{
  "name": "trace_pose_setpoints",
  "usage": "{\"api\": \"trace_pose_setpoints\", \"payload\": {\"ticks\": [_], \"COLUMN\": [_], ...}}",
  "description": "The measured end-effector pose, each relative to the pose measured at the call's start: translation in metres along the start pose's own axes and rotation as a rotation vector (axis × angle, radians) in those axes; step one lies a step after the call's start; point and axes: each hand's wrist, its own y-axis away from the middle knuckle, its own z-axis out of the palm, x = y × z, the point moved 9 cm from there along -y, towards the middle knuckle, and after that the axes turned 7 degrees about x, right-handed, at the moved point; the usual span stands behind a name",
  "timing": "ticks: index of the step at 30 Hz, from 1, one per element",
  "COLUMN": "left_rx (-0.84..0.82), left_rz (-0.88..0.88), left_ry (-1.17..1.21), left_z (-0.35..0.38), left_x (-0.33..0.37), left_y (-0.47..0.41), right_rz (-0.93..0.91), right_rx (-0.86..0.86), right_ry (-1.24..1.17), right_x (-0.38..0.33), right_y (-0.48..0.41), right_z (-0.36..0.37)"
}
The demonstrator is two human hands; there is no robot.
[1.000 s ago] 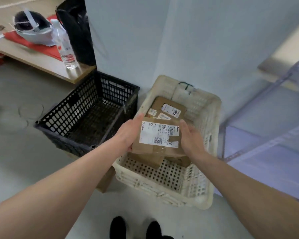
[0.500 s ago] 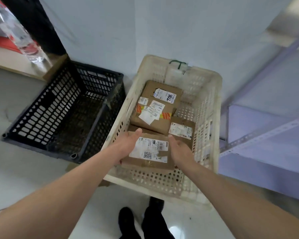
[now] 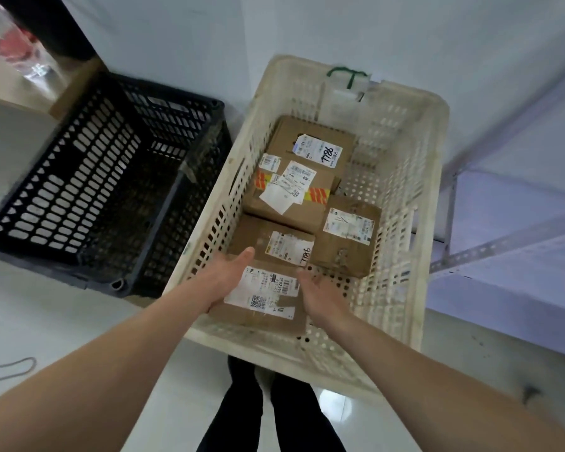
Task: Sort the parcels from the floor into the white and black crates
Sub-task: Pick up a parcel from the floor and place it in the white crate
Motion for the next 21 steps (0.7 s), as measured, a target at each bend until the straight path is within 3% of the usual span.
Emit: {"api": "trace_pose_setpoints", "payload": {"ticks": [13, 21], "left_rx": [-0.112, -0.099], "left_rz": [0.053, 0.004], "left_ry": [-0.225, -0.214], "left_z": [0.029, 0.029], "left_x": [-0.011, -0.01], "left_y": [-0.032, -0.049], "right_rz": [0.124, 0.169], "right_rx": [-0.006, -0.039], "right_ry": [0.006, -0.042], "right_x": [0.035, 0.032], "right_y": [-0.023, -0.039], "right_z": [0.05, 0.075]}}
